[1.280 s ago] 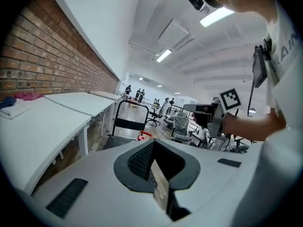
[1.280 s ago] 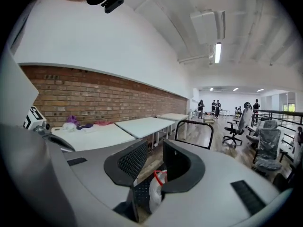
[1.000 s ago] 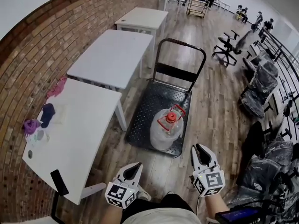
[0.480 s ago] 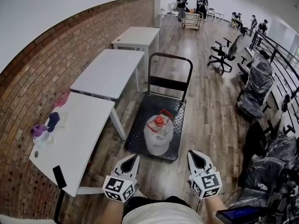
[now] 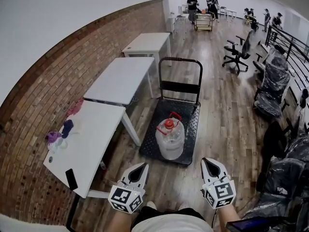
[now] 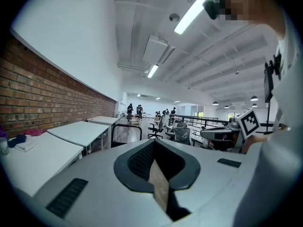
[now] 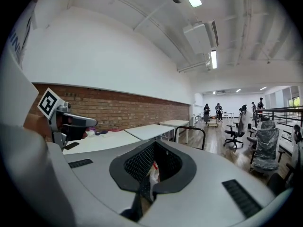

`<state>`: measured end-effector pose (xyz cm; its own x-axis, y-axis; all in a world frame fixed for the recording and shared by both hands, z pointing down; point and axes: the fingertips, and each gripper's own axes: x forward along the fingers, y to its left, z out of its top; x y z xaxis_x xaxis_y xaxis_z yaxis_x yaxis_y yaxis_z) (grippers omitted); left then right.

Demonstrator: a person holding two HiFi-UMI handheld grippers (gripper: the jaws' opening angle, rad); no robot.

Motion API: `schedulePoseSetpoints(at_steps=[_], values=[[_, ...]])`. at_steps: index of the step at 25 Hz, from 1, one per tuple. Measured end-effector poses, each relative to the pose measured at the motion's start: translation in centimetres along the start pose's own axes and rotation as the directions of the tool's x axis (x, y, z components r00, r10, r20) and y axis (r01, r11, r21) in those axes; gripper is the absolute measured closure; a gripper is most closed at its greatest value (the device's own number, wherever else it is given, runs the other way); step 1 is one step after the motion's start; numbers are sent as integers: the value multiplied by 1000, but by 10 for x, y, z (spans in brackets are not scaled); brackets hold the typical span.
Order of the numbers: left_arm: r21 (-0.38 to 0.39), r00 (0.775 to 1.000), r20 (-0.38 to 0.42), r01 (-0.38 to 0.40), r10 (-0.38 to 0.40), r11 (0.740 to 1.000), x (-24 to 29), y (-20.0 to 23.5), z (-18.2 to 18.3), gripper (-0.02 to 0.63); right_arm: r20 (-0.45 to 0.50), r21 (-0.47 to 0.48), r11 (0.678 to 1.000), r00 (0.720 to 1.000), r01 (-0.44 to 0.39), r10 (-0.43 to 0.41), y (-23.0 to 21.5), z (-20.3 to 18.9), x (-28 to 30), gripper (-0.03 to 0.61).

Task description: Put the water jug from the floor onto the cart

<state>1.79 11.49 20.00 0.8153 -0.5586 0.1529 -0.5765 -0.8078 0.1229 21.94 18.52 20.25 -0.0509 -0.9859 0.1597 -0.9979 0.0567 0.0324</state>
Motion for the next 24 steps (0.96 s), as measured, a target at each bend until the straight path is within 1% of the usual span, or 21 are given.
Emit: schedulePoseSetpoints(at_steps=[3,5,9,16,20,24], values=[[-5,1000,-1,30,-30,1000,-2,-8,-2,615,-3,-8,1000,1000,18,-18,1,4,-10,577],[12,999,7,44,-44,999,-3,-10,-1,615,-4,-8,999,999,35,-35,2,7,-13,577],[31,997,26,68,-68,997,-13,1,5,615,-15,-20,998,999,51,-51,19,10,-9,577],[-18,996,31,79,-78,997,-35,30,-6,615,-42,-47,998,998,50,-52,55,15,3,577],[-37,994,47,101,-99,994,-41,42,-4,615,-51,-55,997,997,63,-66,68,17,8,577],[-54,994,44,100,-98,994,-50,58,-9,615,-60,-64,996,996,68,-72,81,17,15,577]])
